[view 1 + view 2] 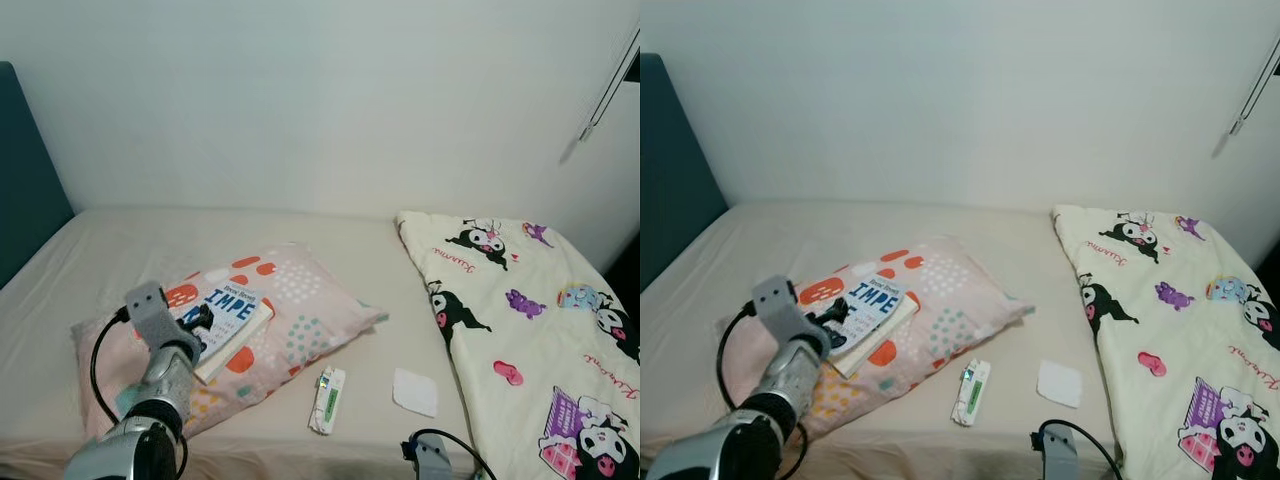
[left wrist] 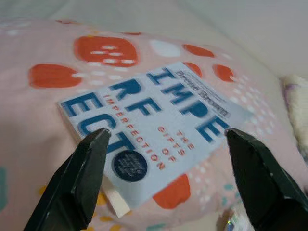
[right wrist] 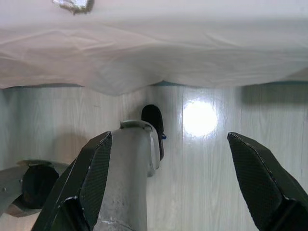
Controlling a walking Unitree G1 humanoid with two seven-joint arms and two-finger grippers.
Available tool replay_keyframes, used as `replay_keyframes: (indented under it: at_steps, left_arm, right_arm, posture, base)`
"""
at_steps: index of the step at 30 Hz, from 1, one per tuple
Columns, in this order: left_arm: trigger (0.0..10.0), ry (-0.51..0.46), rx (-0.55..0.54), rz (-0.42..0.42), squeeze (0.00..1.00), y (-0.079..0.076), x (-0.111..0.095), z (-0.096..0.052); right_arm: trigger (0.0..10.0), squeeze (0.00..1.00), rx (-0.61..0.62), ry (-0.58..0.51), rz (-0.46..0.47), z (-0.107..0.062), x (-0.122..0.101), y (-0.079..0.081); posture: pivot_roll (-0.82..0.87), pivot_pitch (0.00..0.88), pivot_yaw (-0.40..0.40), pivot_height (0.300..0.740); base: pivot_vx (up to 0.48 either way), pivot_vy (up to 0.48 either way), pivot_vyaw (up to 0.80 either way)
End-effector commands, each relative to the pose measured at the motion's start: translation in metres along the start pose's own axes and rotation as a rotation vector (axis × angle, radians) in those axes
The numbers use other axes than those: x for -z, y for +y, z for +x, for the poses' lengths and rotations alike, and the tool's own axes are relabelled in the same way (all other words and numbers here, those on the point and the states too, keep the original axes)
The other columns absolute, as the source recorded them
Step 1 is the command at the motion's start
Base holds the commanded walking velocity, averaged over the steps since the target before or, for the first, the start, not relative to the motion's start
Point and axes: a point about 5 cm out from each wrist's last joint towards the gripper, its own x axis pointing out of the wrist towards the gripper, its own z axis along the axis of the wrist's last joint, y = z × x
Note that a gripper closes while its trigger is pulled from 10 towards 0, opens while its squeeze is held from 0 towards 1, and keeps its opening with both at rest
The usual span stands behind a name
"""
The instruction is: Clean up the room
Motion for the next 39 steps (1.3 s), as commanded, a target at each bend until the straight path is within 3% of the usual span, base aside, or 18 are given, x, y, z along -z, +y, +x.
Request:
replay_keyframes:
  at_steps: [1, 2, 6, 9, 10, 11, 12, 14, 16, 24, 34, 39]
  left_arm:
    - [10.0, 0.052, 0.054, 0.046, 0.00, 0.004, 0.016, -0.007]
    - [10.0, 0.071, 0.074, 0.064, 0.00, 0.007, 0.022, -0.010]
    - [10.0, 0.169, 0.025, 0.089, 0.00, 0.043, 0.054, -0.036]
    - [10.0, 0.191, -0.009, 0.084, 0.00, 0.052, 0.060, -0.042]
    - [10.0, 0.241, -0.066, 0.081, 0.00, 0.069, 0.073, -0.056]
    - [10.0, 0.241, -0.066, 0.081, 0.00, 0.069, 0.073, -0.056]
    - [10.0, 0.281, -0.093, 0.069, 0.00, 0.079, 0.082, -0.065]
    - [10.0, 0.281, -0.093, 0.069, 0.00, 0.079, 0.082, -0.065]
    - [10.0, 0.363, -0.093, 0.072, 0.00, 0.088, 0.101, -0.082]
    - [10.0, 0.495, -0.142, 0.080, 0.00, 0.094, 0.126, -0.103]
    - [10.0, 0.540, -0.100, 0.111, 0.00, 0.088, 0.133, -0.105]
    - [10.0, 0.544, -0.093, 0.121, 0.00, 0.086, 0.133, -0.103]
  right_arm:
    - [10.0, 0.00, 0.013, -0.017, -0.005, 0.000, -0.004, 0.000]
    - [10.0, 0.00, 0.015, -0.018, -0.008, 0.001, -0.004, 0.000]
    - [10.0, 0.00, 0.026, -0.063, 0.008, 0.002, -0.018, 0.001]
    - [10.0, 0.00, 0.030, -0.081, 0.019, 0.003, -0.024, 0.001]
    - [10.0, 0.00, 0.035, -0.123, 0.035, 0.003, -0.037, 0.000]
    - [10.0, 0.00, 0.035, -0.123, 0.035, 0.003, -0.037, 0.000]
    - [10.0, 0.00, 0.035, -0.159, 0.044, 0.003, -0.049, 0.000]
    - [10.0, 0.00, 0.035, -0.159, 0.044, 0.003, -0.049, 0.000]
    - [10.0, 0.00, 0.034, -0.210, 0.039, 0.004, -0.068, 0.001]
    - [10.0, 0.00, 0.025, -0.215, 0.016, 0.005, -0.073, 0.007]
    - [10.0, 0.00, 0.045, -0.183, -0.012, 0.005, -0.067, 0.003]
    - [10.0, 0.00, 0.051, -0.171, -0.005, 0.004, -0.066, 0.000]
  posture:
    - [0.06, 0.000, -0.069, 0.739]
    - [0.07, 0.000, -0.068, 0.739]
    - [0.10, 0.000, -0.066, 0.739]
    - [0.11, 0.000, -0.069, 0.739]
    - [0.12, 0.000, -0.070, 0.739]
    - [0.12, 0.000, -0.070, 0.739]
    - [0.12, 0.000, -0.073, 0.739]
    - [0.12, 0.000, -0.073, 0.739]
    - [0.13, 0.000, -0.078, 0.739]
    - [0.12, 0.000, -0.081, 0.739]
    - [0.11, 0.000, -0.081, 0.739]
    - [0.11, 0.000, -0.085, 0.739]
  base:
    - [0.000, 0.000, 0.00]
    - [0.000, 0.000, 0.00]
    - [0.000, 0.000, 0.00]
    - [0.000, 0.000, 0.00]
    - [0.000, 0.000, 0.00]
    - [0.000, 0.000, 0.00]
    - [0.000, 0.000, 0.00]
    - [0.000, 0.000, 0.00]
    - [0.000, 0.000, 0.00]
    - [0.000, -0.115, 0.00]
    - [0.000, -0.362, 0.00]
    - [0.000, -0.290, -0.76]
